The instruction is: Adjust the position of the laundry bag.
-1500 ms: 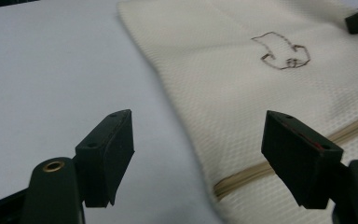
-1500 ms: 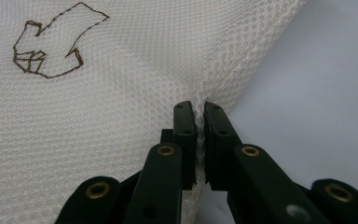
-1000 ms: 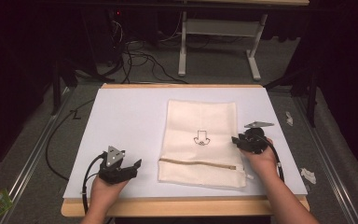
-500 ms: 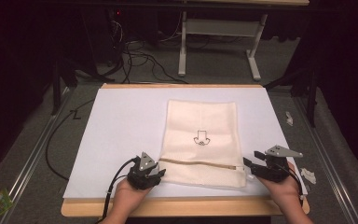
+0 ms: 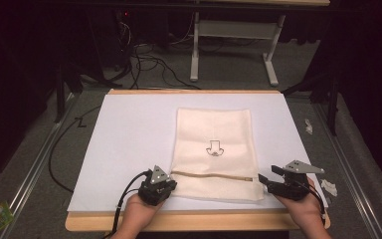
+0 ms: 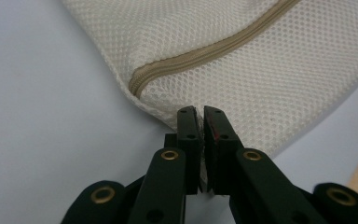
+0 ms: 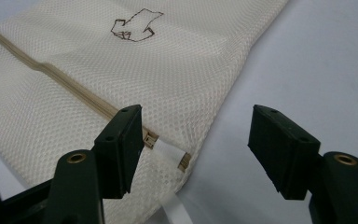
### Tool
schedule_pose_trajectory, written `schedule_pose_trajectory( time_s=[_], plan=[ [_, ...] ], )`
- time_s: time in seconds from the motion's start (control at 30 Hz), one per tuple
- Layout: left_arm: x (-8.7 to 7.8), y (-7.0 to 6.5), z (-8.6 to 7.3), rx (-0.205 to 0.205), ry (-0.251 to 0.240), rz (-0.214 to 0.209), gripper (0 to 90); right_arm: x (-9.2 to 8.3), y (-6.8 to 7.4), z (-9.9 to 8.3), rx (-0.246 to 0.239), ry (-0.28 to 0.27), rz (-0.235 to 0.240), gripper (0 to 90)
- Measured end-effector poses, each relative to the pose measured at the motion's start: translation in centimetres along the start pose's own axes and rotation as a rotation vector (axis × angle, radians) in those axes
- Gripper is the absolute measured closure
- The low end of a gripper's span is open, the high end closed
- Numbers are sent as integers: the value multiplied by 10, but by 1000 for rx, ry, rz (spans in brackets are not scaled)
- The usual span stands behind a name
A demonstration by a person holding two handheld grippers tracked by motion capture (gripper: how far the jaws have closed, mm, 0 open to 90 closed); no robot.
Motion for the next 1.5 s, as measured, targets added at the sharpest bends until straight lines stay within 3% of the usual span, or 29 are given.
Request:
schedule_pose_trajectory(
  time_s=[0.13, 0.27, 0.3, 0.33, 0.37, 0.5, 0.67, 0.77, 0.97, 1.17, 1.33, 1.37, 1.5],
  plan=[
    [-3, -3, -1, 14, 2, 0, 838, -2, 2, -5, -9, 4, -1, 364],
    [-7, -3, 5, 22, -46, 13, 680, 8, 3, -8, 8, 7, 20, 423],
    [-9, -3, 7, 21, -61, 19, 680, 8, 3, -8, 8, 7, 20, 423],
    [-11, -2, 10, 18, -89, 29, 608, 14, 3, -9, 5, 19, 18, 451],
    [-11, -2, 10, 18, -89, 29, 586, 16, 4, -9, 6, 21, 27, 489],
    [-12, 2, 11, 26, -100, 54, 503, 23, 7, -10, 14, 47, 30, 495],
    [-14, 4, 13, 23, -117, 55, 479, 31, 10, -17, -1, 112, 36, 517],
    [-14, 4, 13, 24, -118, 57, 466, 32, 13, -18, 1, 111, 64, 585],
    [-14, 4, 13, 26, -122, 55, 463, 32, 14, -18, 2, 100, 73, 635],
    [-14, 3, 13, 30, -124, 55, 460, 32, 19, -17, -10, 105, 103, 747],
    [-14, 4, 14, 29, -124, 57, 458, 32, 20, -16, -22, 105, 102, 788],
    [-14, 4, 14, 29, -124, 56, 458, 31, 19, -16, -2, 105, 110, 792],
    [-14, 4, 14, 27, -124, 56, 457, 31, 18, -15, -1, 99, 109, 807]
  ],
)
Point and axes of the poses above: each handheld gripper's, and its own axes: x roughly forward along the jaws, z roughly out of its top, y roughly to its left, the point moved 8 cm from there along x, roughly forward along the jaws, and after that the axes turned 14 degrees about -x, right-handed, at the moved point
